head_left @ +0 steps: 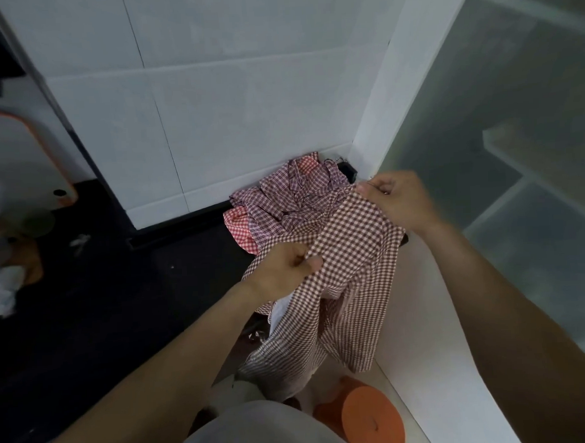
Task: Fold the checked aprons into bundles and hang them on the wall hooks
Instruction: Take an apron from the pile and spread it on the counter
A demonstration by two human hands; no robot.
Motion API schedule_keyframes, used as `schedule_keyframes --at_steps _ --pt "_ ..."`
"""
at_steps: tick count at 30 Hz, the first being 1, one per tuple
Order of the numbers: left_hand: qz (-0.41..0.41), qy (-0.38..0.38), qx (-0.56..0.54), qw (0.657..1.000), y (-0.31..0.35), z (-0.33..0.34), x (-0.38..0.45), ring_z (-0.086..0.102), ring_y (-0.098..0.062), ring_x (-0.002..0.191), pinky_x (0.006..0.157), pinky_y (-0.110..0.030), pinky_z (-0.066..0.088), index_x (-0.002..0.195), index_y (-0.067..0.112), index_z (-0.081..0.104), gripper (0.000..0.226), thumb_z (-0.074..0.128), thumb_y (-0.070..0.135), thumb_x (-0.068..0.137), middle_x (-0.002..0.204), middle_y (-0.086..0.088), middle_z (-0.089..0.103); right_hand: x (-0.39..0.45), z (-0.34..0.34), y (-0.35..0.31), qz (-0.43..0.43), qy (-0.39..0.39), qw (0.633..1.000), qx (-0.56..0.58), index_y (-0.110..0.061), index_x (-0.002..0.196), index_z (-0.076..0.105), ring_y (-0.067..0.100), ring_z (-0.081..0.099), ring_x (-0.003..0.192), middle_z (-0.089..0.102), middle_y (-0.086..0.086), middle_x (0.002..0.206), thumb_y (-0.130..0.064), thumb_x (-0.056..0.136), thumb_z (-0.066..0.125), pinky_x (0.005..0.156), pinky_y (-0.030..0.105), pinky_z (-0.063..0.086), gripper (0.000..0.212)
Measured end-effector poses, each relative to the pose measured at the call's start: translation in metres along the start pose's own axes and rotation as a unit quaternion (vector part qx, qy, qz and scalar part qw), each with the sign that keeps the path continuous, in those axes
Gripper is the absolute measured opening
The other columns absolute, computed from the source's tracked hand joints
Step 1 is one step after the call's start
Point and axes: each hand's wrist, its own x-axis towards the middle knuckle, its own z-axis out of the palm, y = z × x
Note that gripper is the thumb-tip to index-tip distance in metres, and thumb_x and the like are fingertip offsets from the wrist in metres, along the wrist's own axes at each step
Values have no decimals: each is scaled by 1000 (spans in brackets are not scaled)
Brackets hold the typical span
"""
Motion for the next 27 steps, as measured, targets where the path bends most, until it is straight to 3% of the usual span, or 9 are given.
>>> schedule_keyframes --at_steps 4,7,10,13,15,17,19,23,27 --pt "6 -3 -71 997 6 8 -5 60 -23 76 74 -42 53 87 -7 62 39 52 28 102 85 -17 69 0 -8 -1 10 -10 999 43 -34 85 73 10 72 85 75 -13 87 -43 93 67 85 32 56 14" --pt "5 -76 -5 997 -6 8 -8 65 -9 75 70 -22 52 88 7 69 20 69 26 92 82 5 70 0 -10 0 12 18 998 58 -31 87 75 11 71 87 75 -10 90 -46 92 66 86 34 55 19" --pt "-42 -43 -12 998 -25 7 -11 70 -22 89 84 -39 58 91 5 71 27 69 32 91 93 -6 74 -1 -14 0 26 43 995 82 -26 89 76 8 71 85 75 -8 91 -41 92 68 83 29 56 18" --pt "-52 9 -19 998 -36 0 -13 65 -25 74 78 -49 54 75 6 68 45 63 48 92 80 -15 69 -4 -17 6 47 16 996 74 -28 88 75 5 71 83 75 -11 91 -39 92 68 80 24 55 13" --pt "-29 -4 33 999 -39 -12 -15 61 -27 66 64 -47 51 66 8 65 57 62 62 86 73 -17 66 -4 -18 13 57 33 996 63 -29 88 74 7 70 83 74 -11 90 -39 93 67 79 24 54 13" --pt "-15 -27 53 998 -37 -24 -18 69 -26 77 72 -43 56 81 5 72 50 67 55 86 84 -11 73 -3 -21 22 67 89 992 60 -27 88 73 3 66 82 73 -8 92 -36 94 67 76 17 52 12" --pt "-43 -50 47 997 -39 -37 -18 71 -12 88 79 -27 58 94 13 75 30 71 41 84 94 6 76 -3 -26 33 74 137 987 51 -22 90 72 2 64 81 72 -1 95 -34 95 65 72 10 50 15" --pt "-55 -45 89 994 -33 -66 -11 69 -9 91 87 -23 53 94 18 73 25 63 41 93 97 5 73 -6 -27 65 131 142 981 36 -9 98 74 24 70 95 74 9 101 -39 95 64 92 43 56 31" --pt "-28 3 149 988 -14 -81 3 59 -12 66 68 -27 49 76 1 63 49 52 43 98 76 -12 66 -13 -17 81 174 137 973 64 -11 102 75 25 69 99 73 6 103 -41 95 63 96 50 54 33"
